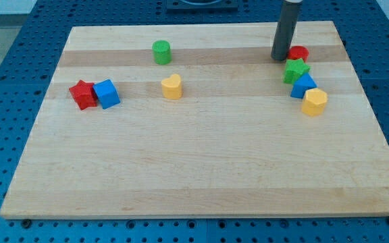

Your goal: Place the green circle above the red circle

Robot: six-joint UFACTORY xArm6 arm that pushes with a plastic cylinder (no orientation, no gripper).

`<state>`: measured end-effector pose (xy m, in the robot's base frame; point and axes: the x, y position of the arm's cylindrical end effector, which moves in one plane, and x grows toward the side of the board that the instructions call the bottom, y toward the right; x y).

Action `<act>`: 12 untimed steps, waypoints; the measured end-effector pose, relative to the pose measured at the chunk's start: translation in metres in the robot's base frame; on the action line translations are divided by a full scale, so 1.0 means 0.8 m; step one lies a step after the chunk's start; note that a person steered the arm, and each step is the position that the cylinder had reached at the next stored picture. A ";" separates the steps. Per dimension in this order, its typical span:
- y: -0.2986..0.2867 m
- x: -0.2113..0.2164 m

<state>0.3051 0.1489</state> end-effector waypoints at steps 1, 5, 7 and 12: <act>-0.087 0.023; -0.375 -0.024; -0.140 -0.035; -0.088 -0.020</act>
<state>0.2894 0.0785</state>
